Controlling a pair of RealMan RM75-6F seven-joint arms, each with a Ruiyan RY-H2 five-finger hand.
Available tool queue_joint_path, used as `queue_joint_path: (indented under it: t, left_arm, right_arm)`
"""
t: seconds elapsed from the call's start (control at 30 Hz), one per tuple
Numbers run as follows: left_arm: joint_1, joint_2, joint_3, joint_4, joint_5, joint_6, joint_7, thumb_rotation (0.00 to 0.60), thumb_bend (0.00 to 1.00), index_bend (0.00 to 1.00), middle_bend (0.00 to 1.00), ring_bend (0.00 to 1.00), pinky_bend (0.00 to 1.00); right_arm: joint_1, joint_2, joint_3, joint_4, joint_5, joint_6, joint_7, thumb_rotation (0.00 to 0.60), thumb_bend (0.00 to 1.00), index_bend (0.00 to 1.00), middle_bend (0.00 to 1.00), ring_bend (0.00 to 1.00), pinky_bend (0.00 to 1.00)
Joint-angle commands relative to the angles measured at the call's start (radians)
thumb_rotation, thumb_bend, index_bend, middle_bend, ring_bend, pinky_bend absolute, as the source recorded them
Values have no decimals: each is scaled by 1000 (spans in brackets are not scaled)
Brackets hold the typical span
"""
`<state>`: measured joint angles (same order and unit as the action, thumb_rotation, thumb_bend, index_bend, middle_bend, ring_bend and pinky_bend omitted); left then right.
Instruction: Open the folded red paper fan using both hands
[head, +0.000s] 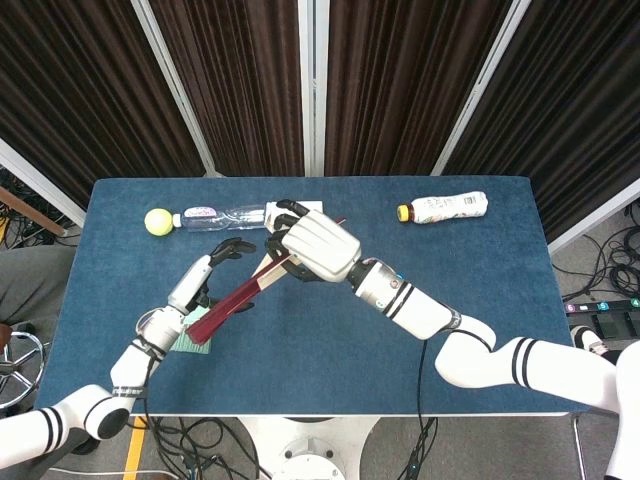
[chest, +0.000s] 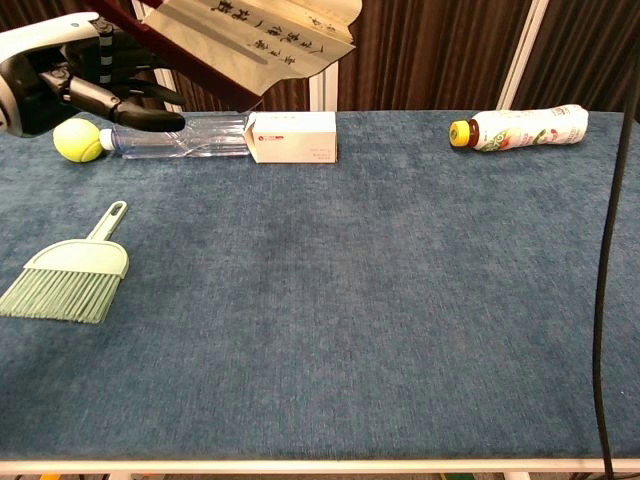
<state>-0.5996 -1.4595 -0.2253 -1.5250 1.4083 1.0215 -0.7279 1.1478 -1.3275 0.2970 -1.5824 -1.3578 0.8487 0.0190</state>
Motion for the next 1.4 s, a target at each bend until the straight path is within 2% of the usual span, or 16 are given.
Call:
queue_joint_path:
  t: [0.03,0.27,0.47,0.73,0.87,0.93,1.17,1.27,1.4]
  left_arm:
    - [-6,-20,-9,8,-30,-5,13,600,0,296,251,127,237]
    - [-7,-70,-30,6,-102,-2,31,600,0,385,361,210,294]
    - [0,-126,-51,34,-133,27,18,600,55,425,408,243,323]
    - [11,-230,-109,98,-197,110,48,600,213,619,569,391,428]
    - [14,-264,-124,127,-217,134,76,600,314,749,673,487,482]
    - [16,-273,-127,139,-223,138,89,600,345,782,708,520,506]
    - [37,-255,-112,152,-230,137,147,600,392,799,744,558,534]
    - [47,-227,-98,149,-227,149,232,600,392,791,738,557,535]
    - [61,-178,-71,143,-229,179,417,600,391,778,727,555,535]
  right_arm:
    - [12,-28,6,4,33,-12,-42,600,762,749,582,281,125]
    - [24,-83,12,16,90,-8,-118,600,766,745,582,280,111]
    - [24,-117,22,18,151,10,-174,600,811,741,582,280,103]
    - [17,-146,29,20,195,26,-193,600,811,739,582,280,92]
    - [11,-155,28,23,195,36,-196,600,811,738,582,280,89]
    - [8,-157,28,23,192,42,-197,600,811,736,582,280,88]
    - [-7,-129,13,8,163,45,-208,600,818,734,582,281,86]
    - [-22,-97,-6,-16,132,58,-238,600,820,735,582,289,86]
    - [-64,-38,-42,-65,84,104,-304,600,822,733,582,292,82]
